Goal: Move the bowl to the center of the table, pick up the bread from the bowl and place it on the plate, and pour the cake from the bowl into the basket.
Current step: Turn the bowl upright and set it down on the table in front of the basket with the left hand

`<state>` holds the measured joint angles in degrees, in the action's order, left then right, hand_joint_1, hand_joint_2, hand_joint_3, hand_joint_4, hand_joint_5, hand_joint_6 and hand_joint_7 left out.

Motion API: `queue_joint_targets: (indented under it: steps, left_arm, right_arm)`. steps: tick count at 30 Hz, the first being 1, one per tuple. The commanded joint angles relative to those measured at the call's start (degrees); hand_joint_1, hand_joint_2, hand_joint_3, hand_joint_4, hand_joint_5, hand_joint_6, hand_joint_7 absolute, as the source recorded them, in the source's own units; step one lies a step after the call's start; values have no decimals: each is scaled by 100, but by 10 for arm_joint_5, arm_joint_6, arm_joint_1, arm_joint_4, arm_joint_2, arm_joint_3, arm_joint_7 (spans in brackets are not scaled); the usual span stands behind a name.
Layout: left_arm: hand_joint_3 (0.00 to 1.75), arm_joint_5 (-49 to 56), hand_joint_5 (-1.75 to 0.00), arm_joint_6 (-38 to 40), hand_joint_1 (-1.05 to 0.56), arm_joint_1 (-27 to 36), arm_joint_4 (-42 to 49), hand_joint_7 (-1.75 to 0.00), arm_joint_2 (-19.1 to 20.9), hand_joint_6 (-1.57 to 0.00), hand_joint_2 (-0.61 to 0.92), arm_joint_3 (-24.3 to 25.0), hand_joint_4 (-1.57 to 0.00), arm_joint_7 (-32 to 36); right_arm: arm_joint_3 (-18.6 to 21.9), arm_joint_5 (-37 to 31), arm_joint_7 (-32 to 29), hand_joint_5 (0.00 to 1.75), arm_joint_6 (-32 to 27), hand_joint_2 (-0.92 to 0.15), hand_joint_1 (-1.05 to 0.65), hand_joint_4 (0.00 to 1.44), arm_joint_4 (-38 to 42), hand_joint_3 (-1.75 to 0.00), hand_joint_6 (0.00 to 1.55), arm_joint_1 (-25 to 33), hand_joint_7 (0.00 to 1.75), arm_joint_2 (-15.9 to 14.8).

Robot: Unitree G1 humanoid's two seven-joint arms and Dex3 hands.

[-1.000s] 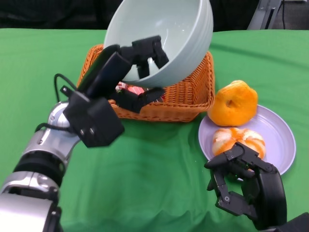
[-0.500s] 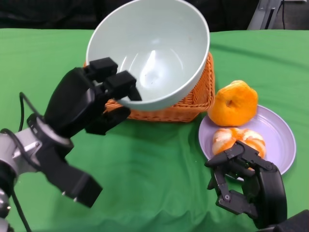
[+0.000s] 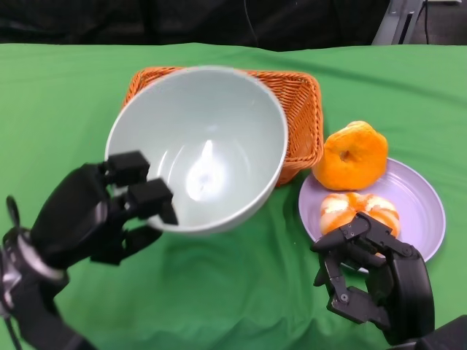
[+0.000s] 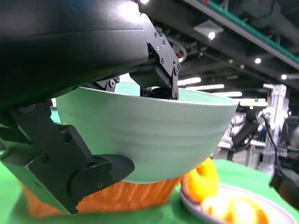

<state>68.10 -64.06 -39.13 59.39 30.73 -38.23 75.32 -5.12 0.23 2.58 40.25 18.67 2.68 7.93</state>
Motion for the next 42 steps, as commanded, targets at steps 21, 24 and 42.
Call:
queue_joint_targets:
  steps: [21, 24, 42]
  left_arm:
    - [102, 36, -175, -10, 10, 41, 14, -174, 35, -67, 40, -119, -79, 62]
    - [91, 32, -175, -6, 7, 40, 25, -175, 30, -67, 45, -119, -79, 44]
    - [81, -37, -164, 10, 5, 39, 57, -150, 6, -74, 57, -99, -77, -98]
  right_arm:
    - [5, -8, -10, 152, -7, -55, -11, 87, -23, -100, 78, 10, 117, -3]
    - [5, -4, -9, 152, -4, -55, -11, 88, -23, -99, 77, 11, 117, -2]
    - [5, -6, -10, 152, 7, -54, -9, 89, -15, -102, 77, 9, 116, -2]
